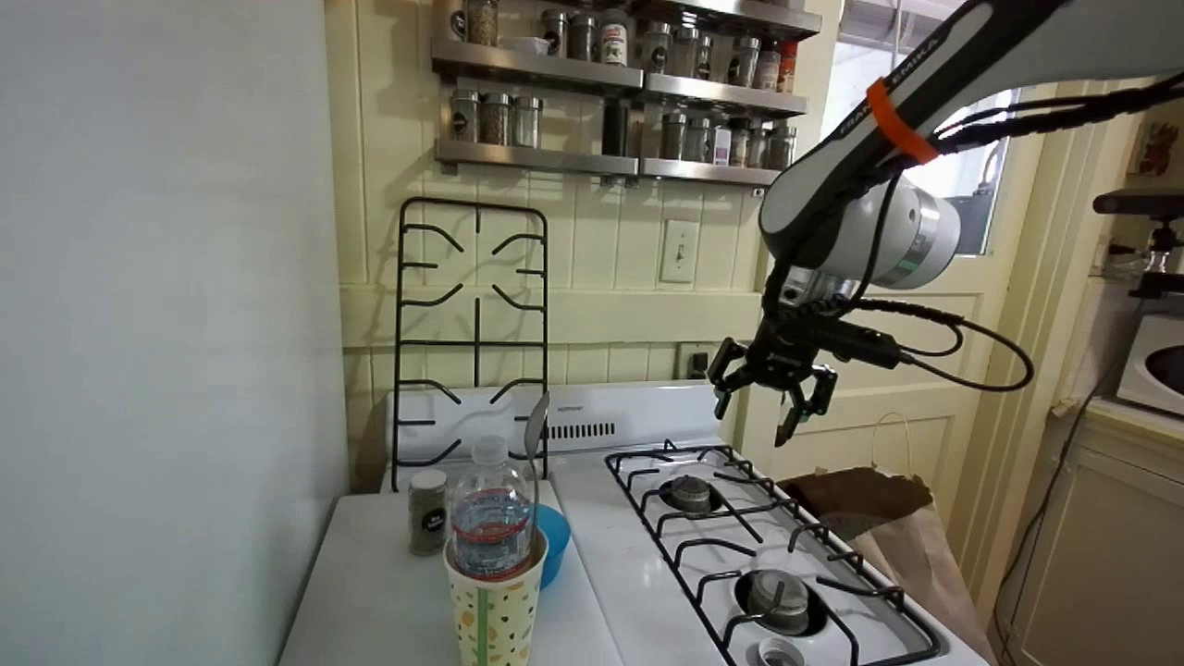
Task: Put the black stove rails against the wall
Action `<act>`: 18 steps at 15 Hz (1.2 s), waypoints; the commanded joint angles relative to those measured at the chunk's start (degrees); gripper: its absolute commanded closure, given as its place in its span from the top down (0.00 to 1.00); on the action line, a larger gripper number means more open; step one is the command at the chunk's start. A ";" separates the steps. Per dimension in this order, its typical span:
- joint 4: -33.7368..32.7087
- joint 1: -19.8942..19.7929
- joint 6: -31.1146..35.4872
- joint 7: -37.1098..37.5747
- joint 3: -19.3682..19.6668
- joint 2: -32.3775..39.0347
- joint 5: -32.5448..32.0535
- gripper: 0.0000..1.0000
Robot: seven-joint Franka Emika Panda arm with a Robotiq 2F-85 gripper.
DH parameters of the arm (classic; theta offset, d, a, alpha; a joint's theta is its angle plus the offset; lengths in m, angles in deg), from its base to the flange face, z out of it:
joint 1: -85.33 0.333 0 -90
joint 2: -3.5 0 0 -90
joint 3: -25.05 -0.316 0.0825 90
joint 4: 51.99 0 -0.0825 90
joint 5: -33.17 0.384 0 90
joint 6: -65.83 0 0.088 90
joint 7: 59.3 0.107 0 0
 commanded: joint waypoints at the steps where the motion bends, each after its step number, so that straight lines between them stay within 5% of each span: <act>1: 1.01 -0.70 10.03 11.98 -2.32 5.94 -0.68 1.00; 2: 1.70 -1.07 13.31 17.05 -2.64 7.28 -4.71 1.00; 3: 0.61 -0.75 8.52 9.61 -1.71 4.90 -1.35 1.00; 8: 0.21 -0.47 11.85 17.76 -2.13 9.73 -1.44 1.00; 18: -2.94 -0.42 2.21 22.57 -0.83 15.77 -0.89 1.00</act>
